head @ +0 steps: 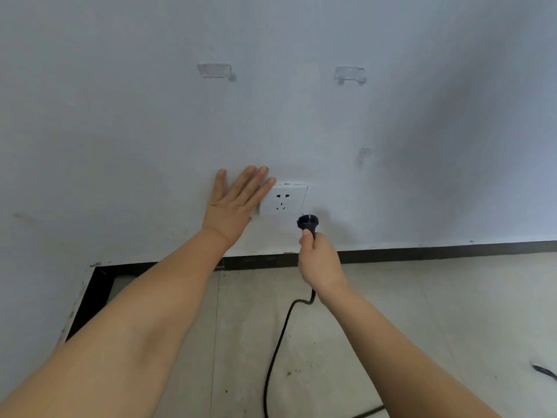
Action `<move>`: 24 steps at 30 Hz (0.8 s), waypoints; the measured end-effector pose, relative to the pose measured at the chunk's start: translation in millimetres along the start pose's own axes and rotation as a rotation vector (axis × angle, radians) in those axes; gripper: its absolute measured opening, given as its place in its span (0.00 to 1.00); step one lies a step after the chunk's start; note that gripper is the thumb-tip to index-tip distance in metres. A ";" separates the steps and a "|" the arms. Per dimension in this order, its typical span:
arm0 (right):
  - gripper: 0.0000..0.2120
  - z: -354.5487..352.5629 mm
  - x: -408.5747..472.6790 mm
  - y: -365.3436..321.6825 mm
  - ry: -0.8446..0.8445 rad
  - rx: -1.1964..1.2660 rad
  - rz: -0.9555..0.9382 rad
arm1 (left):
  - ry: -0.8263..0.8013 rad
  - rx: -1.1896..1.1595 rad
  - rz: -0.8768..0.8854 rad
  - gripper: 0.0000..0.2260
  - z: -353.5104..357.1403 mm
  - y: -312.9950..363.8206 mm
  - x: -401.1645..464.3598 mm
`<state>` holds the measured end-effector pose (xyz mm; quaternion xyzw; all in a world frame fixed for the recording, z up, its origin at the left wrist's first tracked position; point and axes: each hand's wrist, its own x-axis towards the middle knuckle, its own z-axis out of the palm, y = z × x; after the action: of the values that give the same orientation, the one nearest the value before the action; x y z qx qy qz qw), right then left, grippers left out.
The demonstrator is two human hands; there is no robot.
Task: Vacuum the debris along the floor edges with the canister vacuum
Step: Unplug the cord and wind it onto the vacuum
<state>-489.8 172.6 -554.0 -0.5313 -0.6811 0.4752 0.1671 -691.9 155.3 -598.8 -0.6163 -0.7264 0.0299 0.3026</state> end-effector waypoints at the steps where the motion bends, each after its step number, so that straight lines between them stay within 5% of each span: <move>1: 0.20 -10.4 -2.8 -9.8 0.007 0.010 0.022 | -0.070 -0.014 -0.006 0.54 -7.8 -0.8 -2.1; 6: 0.17 -68.3 -30.3 -92.3 -0.023 0.099 0.112 | -0.514 -0.175 0.084 0.51 -81.2 -20.0 -2.0; 11: 0.11 -140.9 -84.6 -185.8 -0.085 0.533 0.265 | -0.680 -0.981 -0.001 0.45 -232.3 -27.4 34.0; 16: 0.08 -211.6 -139.3 -286.9 -0.055 0.897 0.311 | -0.809 -1.375 -0.158 0.13 -373.7 0.2 36.6; 20: 0.07 -280.6 -186.0 -340.1 -0.008 0.709 0.167 | -0.598 -1.440 -0.330 0.10 -459.3 -20.8 42.2; 24: 0.15 -338.1 -247.8 -349.4 0.046 0.245 0.094 | -0.546 -1.401 -0.216 0.08 -527.7 -67.6 51.5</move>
<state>-345.5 118.4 -30.6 -0.5491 -0.5882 0.5498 0.2240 -502.8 12.3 -119.8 -0.5606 -0.6810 -0.3166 -0.3489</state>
